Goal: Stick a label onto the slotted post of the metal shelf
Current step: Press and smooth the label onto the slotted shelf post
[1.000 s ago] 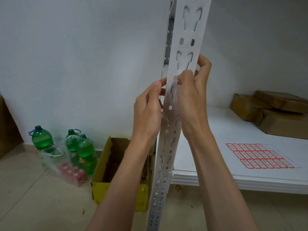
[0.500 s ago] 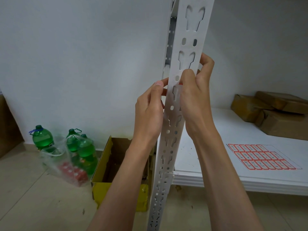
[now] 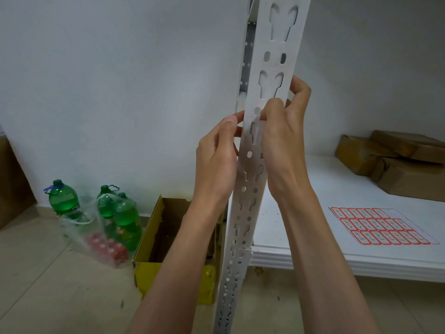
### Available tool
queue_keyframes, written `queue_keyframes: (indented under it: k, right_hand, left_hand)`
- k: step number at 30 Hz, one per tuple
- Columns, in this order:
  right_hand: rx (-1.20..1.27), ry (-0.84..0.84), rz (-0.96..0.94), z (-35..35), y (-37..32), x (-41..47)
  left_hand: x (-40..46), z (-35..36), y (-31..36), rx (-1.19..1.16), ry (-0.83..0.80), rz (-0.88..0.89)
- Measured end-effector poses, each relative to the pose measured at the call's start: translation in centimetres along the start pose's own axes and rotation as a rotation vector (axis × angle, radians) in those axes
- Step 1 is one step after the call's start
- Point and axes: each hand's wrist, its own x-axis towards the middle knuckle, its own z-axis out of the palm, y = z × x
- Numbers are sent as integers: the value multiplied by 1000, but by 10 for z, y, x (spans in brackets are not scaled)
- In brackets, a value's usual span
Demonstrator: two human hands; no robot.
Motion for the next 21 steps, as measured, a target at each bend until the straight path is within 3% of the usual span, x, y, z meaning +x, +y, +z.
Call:
queue_keyframes:
  k: [21]
  right_hand:
    - [-12, -44, -19, -1, 4, 4]
  left_hand:
    - [2, -3, -5, 42, -17, 23]
